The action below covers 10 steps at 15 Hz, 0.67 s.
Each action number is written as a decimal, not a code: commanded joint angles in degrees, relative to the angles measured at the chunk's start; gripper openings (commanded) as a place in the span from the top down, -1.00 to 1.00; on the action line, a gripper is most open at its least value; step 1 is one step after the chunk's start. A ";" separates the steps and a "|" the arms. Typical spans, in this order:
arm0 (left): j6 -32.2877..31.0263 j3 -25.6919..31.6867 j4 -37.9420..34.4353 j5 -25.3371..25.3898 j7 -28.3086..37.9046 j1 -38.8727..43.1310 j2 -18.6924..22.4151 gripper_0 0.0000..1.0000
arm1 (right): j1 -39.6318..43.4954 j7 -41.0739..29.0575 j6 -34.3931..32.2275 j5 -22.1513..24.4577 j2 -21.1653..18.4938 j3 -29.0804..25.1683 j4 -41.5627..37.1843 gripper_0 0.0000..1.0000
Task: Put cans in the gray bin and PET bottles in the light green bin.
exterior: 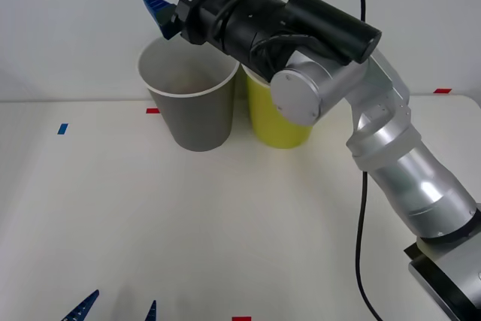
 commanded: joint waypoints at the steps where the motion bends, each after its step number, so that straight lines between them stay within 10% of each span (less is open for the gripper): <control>1: 0.00 0.00 0.00 0.00 0.00 0.00 0.00 -1.00 | 8.52 -2.18 3.69 -1.39 -7.34 -2.94 -10.94 -0.65; 10: 0.00 0.00 0.00 0.00 0.00 0.00 0.00 -1.00 | 37.78 -6.14 -10.37 2.56 -16.84 -10.06 -26.23 -0.66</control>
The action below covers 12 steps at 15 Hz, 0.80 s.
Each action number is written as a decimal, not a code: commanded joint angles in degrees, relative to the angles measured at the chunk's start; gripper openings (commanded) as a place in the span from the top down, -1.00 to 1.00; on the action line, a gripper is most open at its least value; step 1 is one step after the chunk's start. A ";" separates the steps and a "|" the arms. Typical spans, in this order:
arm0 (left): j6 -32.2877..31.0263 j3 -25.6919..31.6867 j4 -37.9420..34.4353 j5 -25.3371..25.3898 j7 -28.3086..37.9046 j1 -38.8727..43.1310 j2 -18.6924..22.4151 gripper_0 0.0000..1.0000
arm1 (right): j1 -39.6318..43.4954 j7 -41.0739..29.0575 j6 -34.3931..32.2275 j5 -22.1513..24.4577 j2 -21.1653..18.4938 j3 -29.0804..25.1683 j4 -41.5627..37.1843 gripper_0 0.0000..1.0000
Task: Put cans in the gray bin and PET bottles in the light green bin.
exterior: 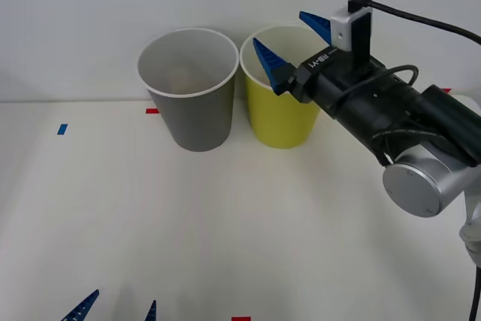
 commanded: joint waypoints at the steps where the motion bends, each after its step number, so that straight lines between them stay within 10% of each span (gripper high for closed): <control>1: 0.00 0.00 0.00 0.00 0.00 0.00 0.00 -1.00 | 11.24 -0.63 -4.40 1.52 -1.34 -3.44 -5.82 -0.66; 12: 0.00 0.00 0.00 0.00 0.00 0.00 0.00 -1.00 | 30.40 0.34 -9.85 2.58 3.75 -5.37 -5.91 -0.66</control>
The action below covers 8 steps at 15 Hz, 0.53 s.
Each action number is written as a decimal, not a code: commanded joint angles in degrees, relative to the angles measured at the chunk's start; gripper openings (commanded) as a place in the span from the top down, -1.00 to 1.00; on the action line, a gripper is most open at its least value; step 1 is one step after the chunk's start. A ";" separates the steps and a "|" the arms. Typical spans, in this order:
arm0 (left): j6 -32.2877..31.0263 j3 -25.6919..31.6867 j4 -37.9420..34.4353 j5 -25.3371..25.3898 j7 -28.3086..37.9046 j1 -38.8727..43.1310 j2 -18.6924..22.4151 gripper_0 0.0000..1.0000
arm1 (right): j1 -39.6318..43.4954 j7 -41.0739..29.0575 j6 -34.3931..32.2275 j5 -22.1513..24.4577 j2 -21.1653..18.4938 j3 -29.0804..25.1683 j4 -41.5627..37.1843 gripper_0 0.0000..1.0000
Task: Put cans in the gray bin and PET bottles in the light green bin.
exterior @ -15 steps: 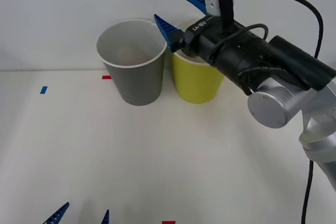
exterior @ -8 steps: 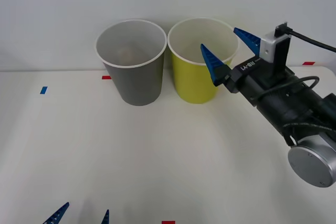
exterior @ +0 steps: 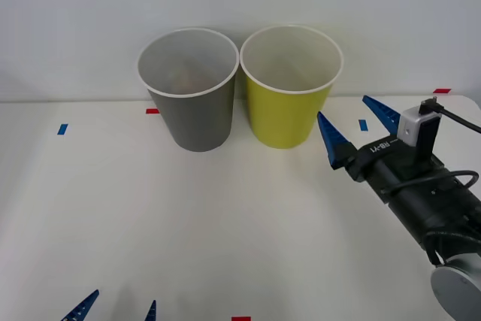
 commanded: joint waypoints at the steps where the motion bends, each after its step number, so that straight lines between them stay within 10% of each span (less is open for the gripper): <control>1: 0.00 0.00 0.00 0.00 0.00 0.00 0.00 -1.00 | 3.56 0.95 -0.07 0.99 4.62 -0.44 0.01 -0.66; 8: 0.00 0.00 0.00 0.00 0.00 0.00 0.00 -1.00 | 7.87 2.19 -10.18 6.17 6.64 1.93 6.51 -0.73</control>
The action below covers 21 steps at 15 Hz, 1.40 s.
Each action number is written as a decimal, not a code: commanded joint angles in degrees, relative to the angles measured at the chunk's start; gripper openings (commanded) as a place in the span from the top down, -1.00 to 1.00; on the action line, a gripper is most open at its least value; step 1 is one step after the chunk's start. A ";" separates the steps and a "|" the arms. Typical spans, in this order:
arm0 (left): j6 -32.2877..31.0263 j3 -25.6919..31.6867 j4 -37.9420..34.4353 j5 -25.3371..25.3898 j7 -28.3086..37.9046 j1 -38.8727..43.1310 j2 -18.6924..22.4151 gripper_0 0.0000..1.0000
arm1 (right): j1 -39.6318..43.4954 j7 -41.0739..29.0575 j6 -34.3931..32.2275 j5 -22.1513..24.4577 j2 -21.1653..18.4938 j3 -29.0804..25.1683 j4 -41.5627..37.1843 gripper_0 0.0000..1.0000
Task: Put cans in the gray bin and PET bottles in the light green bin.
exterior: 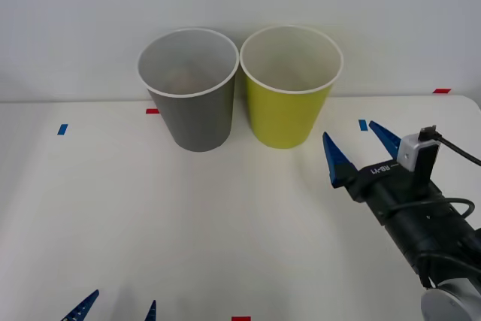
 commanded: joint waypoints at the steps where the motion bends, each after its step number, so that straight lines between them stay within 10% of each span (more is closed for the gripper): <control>1: 0.00 0.00 0.00 0.00 0.00 0.00 0.00 -1.00 | 4.30 0.42 -11.83 6.99 0.81 2.28 6.45 -0.73; 6: 0.00 0.00 0.00 0.00 0.00 0.00 0.00 -1.00 | 16.69 -0.02 -18.59 15.25 0.01 2.19 7.15 -0.73; 21: 0.00 0.00 0.00 0.00 0.00 0.00 0.00 -1.00 | 35.76 1.48 -22.99 14.63 -0.34 2.99 7.15 -1.00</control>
